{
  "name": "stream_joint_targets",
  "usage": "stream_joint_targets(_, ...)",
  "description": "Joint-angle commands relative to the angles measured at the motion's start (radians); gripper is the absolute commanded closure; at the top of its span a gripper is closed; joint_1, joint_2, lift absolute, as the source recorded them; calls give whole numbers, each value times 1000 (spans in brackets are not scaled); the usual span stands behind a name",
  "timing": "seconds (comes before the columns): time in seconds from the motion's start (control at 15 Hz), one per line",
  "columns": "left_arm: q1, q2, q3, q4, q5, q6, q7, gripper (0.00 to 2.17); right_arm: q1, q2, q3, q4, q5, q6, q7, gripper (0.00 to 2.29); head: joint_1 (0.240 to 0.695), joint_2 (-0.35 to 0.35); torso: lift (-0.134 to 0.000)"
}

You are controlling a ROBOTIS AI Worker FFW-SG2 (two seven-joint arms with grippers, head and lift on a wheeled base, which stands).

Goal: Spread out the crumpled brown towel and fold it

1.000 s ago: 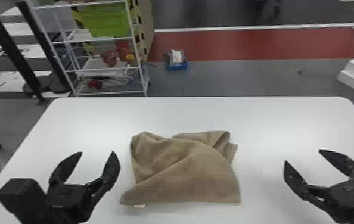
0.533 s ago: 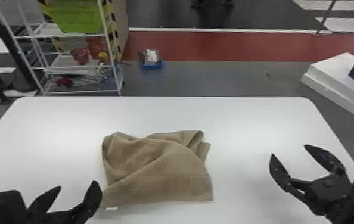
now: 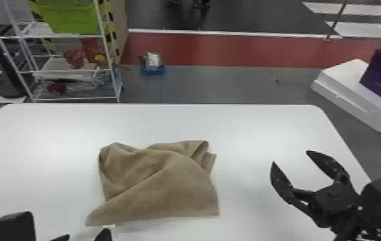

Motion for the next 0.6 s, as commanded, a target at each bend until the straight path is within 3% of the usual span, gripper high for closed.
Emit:
stream_joint_targets(0.0, -33, -3, 3, 42, 1, -17, 3, 211, 5, -2, 2, -10, -1, -3, 0, 83, 695, -46, -124)
stream_joint_targets(0.53, -119, -3, 25, 149, 2, -66, 19, 211, -2, -2, 8, -21, 11, -3, 0, 83, 695, -17, -124)
